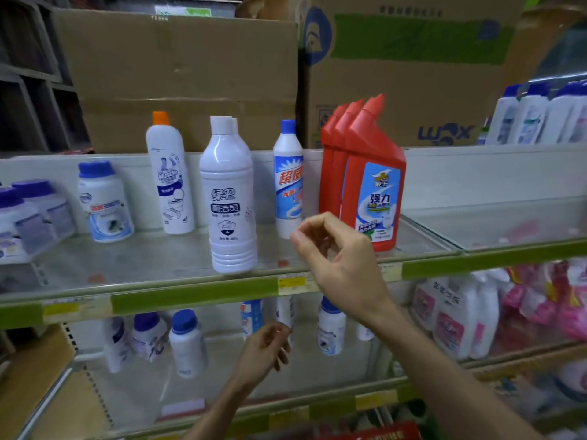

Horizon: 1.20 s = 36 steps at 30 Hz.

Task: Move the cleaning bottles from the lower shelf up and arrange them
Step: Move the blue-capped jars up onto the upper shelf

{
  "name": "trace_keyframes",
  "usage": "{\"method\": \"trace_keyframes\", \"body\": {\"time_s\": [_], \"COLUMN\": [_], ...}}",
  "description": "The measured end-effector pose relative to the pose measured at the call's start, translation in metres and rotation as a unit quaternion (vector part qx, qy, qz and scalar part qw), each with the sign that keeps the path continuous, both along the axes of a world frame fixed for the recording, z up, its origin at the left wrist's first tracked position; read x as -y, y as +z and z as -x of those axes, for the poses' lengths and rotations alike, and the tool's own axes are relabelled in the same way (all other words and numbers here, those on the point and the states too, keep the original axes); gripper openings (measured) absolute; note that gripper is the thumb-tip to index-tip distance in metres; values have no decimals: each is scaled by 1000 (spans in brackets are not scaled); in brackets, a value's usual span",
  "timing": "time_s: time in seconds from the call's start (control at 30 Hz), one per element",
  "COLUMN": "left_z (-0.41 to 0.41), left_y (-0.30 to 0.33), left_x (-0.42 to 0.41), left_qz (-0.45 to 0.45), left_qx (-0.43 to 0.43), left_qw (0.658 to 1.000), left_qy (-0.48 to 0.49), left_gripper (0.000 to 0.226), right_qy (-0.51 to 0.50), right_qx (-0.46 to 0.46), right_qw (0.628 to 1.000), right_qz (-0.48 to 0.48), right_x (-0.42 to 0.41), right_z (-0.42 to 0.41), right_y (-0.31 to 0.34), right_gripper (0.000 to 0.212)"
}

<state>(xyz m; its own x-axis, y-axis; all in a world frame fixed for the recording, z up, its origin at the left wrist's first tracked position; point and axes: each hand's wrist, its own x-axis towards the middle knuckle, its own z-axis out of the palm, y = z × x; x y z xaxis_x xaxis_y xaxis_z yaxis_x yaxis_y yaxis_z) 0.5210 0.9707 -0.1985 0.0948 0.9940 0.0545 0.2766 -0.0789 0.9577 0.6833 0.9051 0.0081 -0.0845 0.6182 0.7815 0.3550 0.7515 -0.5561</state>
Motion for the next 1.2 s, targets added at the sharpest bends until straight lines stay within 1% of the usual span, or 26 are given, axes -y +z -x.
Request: {"method": "trace_keyframes", "body": {"time_s": [0.13,0.27,0.37,0.47,0.5,0.53,0.6,0.67,0.7,0.73,0.77,0.87,0.9,0.93,1.0,1.07,1.2], "left_z": [-25,-50,-66,-77,-81,-83,-87,-88,-87,-86,-84,-75,-72,-69,-64,-62,-62], "left_y": [-26,-61,-89,-113,-118,-123,-128,-130,-131,-133,-134,-137,-138,-139,-139,-136,-130], "left_x": [-22,-39,-47,-57,-61,-65,-72,-75,-75,-76,-75,-73,-71,-70,-67,-64,-52], "left_qz": [15,8,5,-2,-5,-9,-20,-35,-43,-49,-52,-55,-59,-67,-80,-83,-77], "left_qx": [24,41,51,43,40,40,45,56,63,69,75,90,87,78,64,79,110], "left_qw": [998,996,996,996,996,995,993,991,990,989,988,986,987,987,988,987,986], "left_qy": [58,76,77,77,82,90,107,116,119,122,125,126,124,122,117,116,94], "left_gripper": [21,22,23,15,13,11,8,7,7,7,8,10,10,10,13,18,34], "right_qy": [17,42,28,-11,-29,-45,-67,-69,-61,-47,-32,-13,-6,7,41,72,109], "right_qx": [37,87,123,134,122,106,82,57,40,24,11,-22,-38,-48,-41,-15,-10], "right_qw": [999,995,992,984,981,977,965,953,949,946,945,954,958,962,971,978,983], "right_qz": [-33,-36,16,118,150,181,239,288,306,319,326,300,285,267,231,198,146], "right_x": [3,-8,-34,-78,-95,-111,-140,-163,-173,-181,-187,-192,-189,-185,-171,-154,-111], "right_z": [-31,-60,-75,-86,-89,-91,-93,-91,-89,-86,-83,-76,-75,-74,-73,-72,-71], "right_y": [-46,-108,-161,-205,-216,-226,-242,-254,-261,-267,-272,-285,-287,-289,-292,-295,-288], "right_gripper": [8,9,11,8,15,27,57,82,90,94,90,56,50,47,46,46,48]}}
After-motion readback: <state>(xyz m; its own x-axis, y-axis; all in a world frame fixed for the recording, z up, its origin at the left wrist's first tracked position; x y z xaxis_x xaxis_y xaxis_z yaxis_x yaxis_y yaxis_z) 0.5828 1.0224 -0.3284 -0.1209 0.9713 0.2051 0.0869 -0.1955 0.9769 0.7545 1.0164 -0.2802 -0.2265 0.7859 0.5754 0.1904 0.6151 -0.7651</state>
